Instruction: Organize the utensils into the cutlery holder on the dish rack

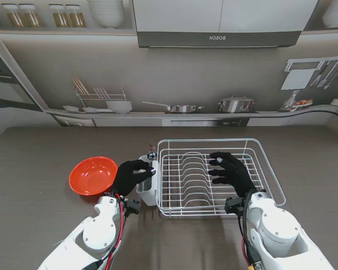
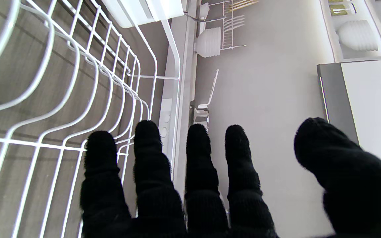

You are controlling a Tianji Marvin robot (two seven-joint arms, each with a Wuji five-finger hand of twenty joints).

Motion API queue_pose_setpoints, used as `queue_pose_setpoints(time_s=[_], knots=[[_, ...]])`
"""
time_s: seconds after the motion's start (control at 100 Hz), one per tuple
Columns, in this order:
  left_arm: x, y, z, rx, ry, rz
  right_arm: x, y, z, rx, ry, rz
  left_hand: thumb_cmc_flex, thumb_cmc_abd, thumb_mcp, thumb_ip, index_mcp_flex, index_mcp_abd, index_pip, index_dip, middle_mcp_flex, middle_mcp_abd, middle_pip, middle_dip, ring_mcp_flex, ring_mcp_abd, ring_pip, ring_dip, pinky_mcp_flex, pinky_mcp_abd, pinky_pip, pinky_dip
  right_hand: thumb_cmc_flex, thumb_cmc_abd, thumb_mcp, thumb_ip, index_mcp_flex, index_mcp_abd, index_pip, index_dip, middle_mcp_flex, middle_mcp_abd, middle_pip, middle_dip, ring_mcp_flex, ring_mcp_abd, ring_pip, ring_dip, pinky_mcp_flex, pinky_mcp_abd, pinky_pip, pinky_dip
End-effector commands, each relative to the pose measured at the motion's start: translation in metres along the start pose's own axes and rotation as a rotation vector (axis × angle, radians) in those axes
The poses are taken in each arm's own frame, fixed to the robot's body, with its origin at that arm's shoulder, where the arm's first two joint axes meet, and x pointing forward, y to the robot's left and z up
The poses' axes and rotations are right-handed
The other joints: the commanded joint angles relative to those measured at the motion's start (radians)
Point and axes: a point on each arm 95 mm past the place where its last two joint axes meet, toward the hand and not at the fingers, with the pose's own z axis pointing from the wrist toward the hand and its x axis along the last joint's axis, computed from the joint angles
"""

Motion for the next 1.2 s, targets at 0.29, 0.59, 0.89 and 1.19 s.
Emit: queue_pose_setpoints(time_s=[0.29,0.59,0.89,1.19], knots=[[-0.0061,0.0074,-0.0061,-0.03,-0.049,0.013,0.0005,-0.0041,-0.0017,0.016,0.003,0.009,0.099,0.03,-0.011,0.014,-0.002,-0.053,-0.031,0.015,-0.035,-0.016,-0.009,0.002,-0.037,0.002,-0.023,0.001,-0.016,0.075,-0.079,0.012,-0.023,0.02,-0.018,0.014,0.013,-0.006,-0.01,-0.022,0.013,0.004,-0.008,-0.001,0.031,0.003,0.008,0.008,0.006,0.022,0.001,-0.004],[-0.0081,0.0072,-0.0064,-0.035,-0.057,0.02,0.0007,-0.004,-0.0017,0.016,0.003,0.01,0.089,0.019,-0.009,0.01,-0.011,-0.042,-0.042,0.016,-0.043,-0.02,-0.003,-0.003,-0.039,0.0,-0.025,0.001,-0.016,0.071,-0.082,0.013,-0.023,0.019,-0.019,0.014,0.014,-0.007,-0.01,-0.022,0.013,0.005,-0.007,-0.001,0.031,0.004,0.009,0.008,0.005,0.023,0.001,-0.004],[-0.01,0.006,-0.007,-0.049,-0.057,0.038,0.0012,-0.0033,-0.0015,0.012,0.005,0.01,0.05,-0.015,-0.011,0.005,-0.041,-0.055,-0.088,0.03,-0.099,-0.016,0.048,-0.053,-0.051,-0.007,-0.035,-0.002,-0.019,0.069,-0.09,0.014,-0.024,0.02,-0.02,0.014,0.014,-0.007,-0.01,-0.022,0.012,0.004,-0.008,-0.001,0.031,0.004,0.008,0.008,0.006,0.024,0.002,-0.004],[-0.0113,0.004,-0.0101,-0.051,-0.055,0.053,0.0009,-0.0031,-0.0015,0.013,0.005,0.009,0.013,-0.03,-0.025,0.003,-0.057,-0.056,-0.116,0.045,-0.14,-0.012,0.075,-0.149,-0.063,-0.01,-0.051,-0.007,-0.026,0.067,-0.105,0.011,-0.024,0.02,-0.02,0.014,0.014,-0.007,-0.011,-0.022,0.013,0.004,-0.008,-0.001,0.032,0.004,0.009,0.008,0.006,0.022,0.001,-0.005]])
